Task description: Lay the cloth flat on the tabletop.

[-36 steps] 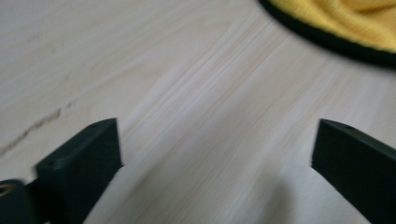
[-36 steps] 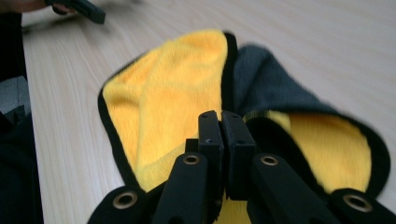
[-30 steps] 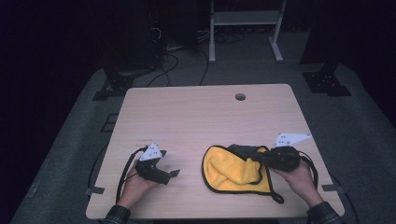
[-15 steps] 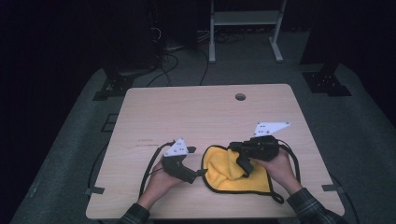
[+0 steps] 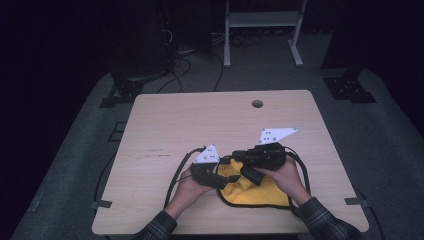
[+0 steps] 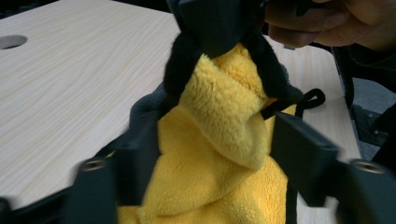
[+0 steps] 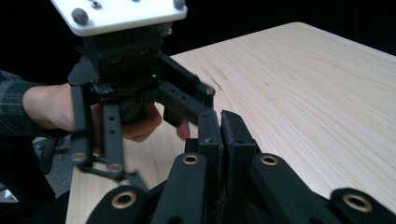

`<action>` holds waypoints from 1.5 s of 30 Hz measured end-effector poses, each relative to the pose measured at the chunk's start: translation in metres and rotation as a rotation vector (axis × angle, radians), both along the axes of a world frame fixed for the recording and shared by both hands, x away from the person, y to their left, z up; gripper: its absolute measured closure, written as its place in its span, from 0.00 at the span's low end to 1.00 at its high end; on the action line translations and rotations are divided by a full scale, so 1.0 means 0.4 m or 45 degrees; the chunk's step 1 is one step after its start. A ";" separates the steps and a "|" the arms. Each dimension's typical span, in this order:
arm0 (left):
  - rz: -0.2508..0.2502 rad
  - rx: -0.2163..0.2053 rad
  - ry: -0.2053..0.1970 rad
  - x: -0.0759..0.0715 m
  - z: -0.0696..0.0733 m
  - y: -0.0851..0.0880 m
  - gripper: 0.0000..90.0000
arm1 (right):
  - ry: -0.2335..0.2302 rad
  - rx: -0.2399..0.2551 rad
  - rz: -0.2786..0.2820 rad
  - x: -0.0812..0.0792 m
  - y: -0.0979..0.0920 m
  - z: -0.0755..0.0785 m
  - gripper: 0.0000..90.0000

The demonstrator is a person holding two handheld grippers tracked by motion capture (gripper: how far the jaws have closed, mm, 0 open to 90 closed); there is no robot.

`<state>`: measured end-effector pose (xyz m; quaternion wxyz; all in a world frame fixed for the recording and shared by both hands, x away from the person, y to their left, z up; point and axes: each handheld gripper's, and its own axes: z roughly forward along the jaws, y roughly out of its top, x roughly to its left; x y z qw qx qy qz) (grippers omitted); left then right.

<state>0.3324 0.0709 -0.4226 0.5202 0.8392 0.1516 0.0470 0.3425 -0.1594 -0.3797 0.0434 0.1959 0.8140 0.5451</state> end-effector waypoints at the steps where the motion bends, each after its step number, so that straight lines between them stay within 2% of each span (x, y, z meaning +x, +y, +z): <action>1: -0.005 -0.002 0.003 0.002 0.000 -0.003 0.49 | 0.003 0.001 0.000 -0.001 0.000 0.001 0.96; 2: -0.005 -0.002 0.003 0.002 0.000 -0.003 0.55 | 0.003 0.001 0.000 -0.001 0.000 0.001 0.96; 3: -0.016 -0.002 0.004 0.004 0.001 -0.006 0.55 | 0.002 0.000 0.001 -0.001 0.000 0.000 0.96; 4: -0.027 0.001 0.005 0.005 0.001 -0.010 0.68 | 0.003 -0.001 0.001 -0.001 0.000 -0.001 0.96; 5: -0.029 0.007 0.001 0.005 0.002 -0.014 0.68 | 0.003 -0.001 0.001 -0.001 0.000 -0.001 0.96; 7: -0.039 0.016 -0.007 0.005 0.003 -0.018 0.82 | 0.005 0.003 0.000 0.000 -0.001 -0.002 0.94; 9: -0.052 0.025 -0.003 0.005 0.005 -0.019 0.92 | 0.002 0.012 0.000 0.000 -0.005 -0.002 0.88; 10: -0.049 0.027 -0.003 0.004 0.006 -0.018 0.94 | 0.000 0.013 -0.009 -0.001 -0.007 -0.001 0.81; 13: -0.040 0.029 -0.007 0.006 0.011 -0.005 0.94 | -0.012 0.014 -0.023 -0.006 -0.019 0.003 0.78; 18: 0.025 0.002 -0.010 0.018 0.023 0.045 0.94 | -0.030 0.011 -0.068 -0.014 -0.058 0.002 0.73; 20: 0.058 -0.013 -0.009 0.023 0.029 0.070 0.94 | -0.026 -0.019 -0.109 -0.019 -0.088 -0.010 0.70; 21: 0.073 -0.012 -0.019 0.025 0.032 0.084 0.94 | -0.026 -0.019 -0.109 -0.019 -0.088 -0.010 0.70; 22: 0.111 -0.019 -0.026 0.030 0.037 0.112 0.94 | -0.023 -0.047 -0.136 -0.022 -0.110 -0.024 0.68; 23: 0.111 -0.019 -0.026 0.030 0.037 0.112 0.94 | -0.023 -0.047 -0.136 -0.022 -0.110 -0.024 0.68; 25: 0.150 -0.030 -0.025 0.035 0.040 0.141 0.94 | 0.004 -0.082 -0.174 -0.026 -0.140 -0.045 0.66; 26: 0.171 -0.033 -0.028 0.037 0.041 0.155 0.94 | 0.004 -0.082 -0.174 -0.026 -0.140 -0.045 0.66; 28: 0.205 -0.040 -0.030 0.043 0.043 0.182 0.94 | 0.007 -0.117 -0.204 -0.030 -0.155 -0.060 0.64; 32: 0.275 -0.052 -0.028 0.050 0.045 0.233 0.94 | 0.028 -0.239 -0.262 -0.034 -0.179 -0.099 0.61; 33: 0.292 -0.056 -0.029 0.052 0.046 0.244 0.94 | 0.045 -0.297 -0.283 -0.033 -0.192 -0.121 0.59; 34: 0.307 -0.059 -0.030 0.053 0.048 0.255 0.94 | 0.049 -0.329 -0.297 -0.032 -0.197 -0.132 0.59; 35: 0.320 -0.062 -0.030 0.054 0.050 0.266 0.94 | 0.049 -0.329 -0.297 -0.032 -0.197 -0.132 0.59; 36: 0.335 -0.072 -0.031 0.055 0.052 0.275 0.94 | 0.055 -0.355 -0.310 -0.030 -0.203 -0.142 0.59; 37: 0.346 -0.080 -0.030 0.055 0.053 0.283 0.94 | 0.070 -0.383 -0.321 -0.026 -0.208 -0.152 0.60; 38: 0.355 -0.077 -0.032 0.055 0.054 0.290 0.94 | 0.085 -0.403 -0.331 -0.021 -0.213 -0.162 0.65; 40: 0.375 -0.065 -0.030 0.056 0.054 0.305 0.94 | 0.117 -0.444 -0.343 -0.008 -0.221 -0.179 0.88; 45: 0.415 -0.057 -0.006 0.059 0.053 0.318 0.94 | 0.072 -0.478 -0.388 -0.004 -0.234 -0.168 0.93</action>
